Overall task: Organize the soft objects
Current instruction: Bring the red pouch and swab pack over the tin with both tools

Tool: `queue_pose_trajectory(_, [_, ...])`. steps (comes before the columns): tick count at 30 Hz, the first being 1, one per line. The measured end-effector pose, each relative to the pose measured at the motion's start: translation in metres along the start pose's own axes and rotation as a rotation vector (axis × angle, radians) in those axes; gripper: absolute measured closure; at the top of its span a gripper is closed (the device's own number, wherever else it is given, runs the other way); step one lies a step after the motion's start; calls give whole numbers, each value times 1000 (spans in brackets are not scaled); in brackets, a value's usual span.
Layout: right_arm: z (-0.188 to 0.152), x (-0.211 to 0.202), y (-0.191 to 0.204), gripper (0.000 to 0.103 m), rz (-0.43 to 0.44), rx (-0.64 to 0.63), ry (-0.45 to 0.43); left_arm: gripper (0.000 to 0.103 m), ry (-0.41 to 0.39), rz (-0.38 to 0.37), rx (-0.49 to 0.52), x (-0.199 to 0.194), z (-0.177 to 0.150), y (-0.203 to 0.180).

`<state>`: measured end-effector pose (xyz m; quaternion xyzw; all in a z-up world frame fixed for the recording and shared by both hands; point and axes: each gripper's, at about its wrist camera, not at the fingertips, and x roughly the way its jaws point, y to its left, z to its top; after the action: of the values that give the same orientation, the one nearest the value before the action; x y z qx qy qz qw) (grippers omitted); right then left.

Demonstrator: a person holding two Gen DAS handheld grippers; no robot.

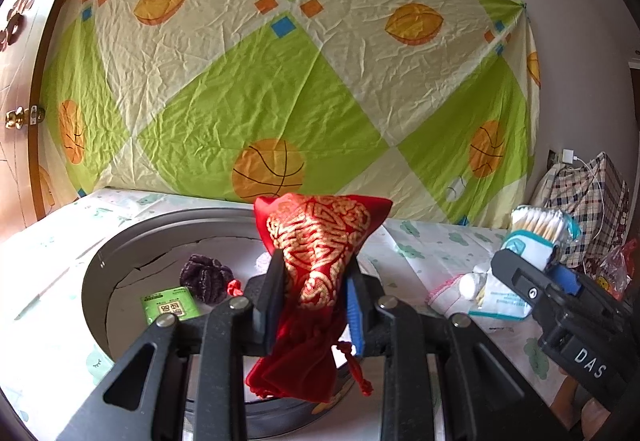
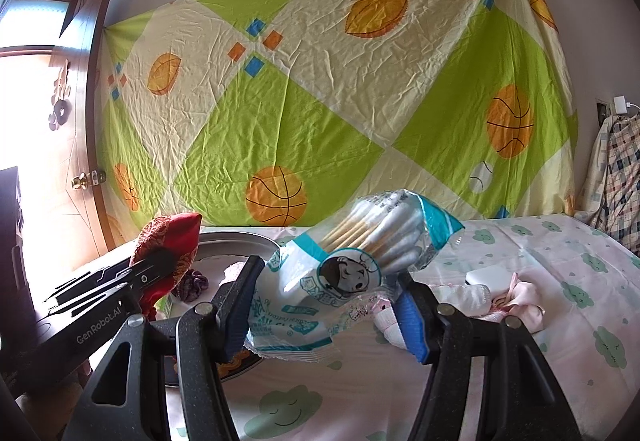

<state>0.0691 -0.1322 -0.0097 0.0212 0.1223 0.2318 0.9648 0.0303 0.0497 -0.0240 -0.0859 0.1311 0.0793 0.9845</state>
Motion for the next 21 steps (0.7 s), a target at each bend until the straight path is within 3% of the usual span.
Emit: queue_pose_trajectory(21, [0, 10, 26, 39, 49, -50, 8, 77, -5, 25, -34, -3, 1, 24])
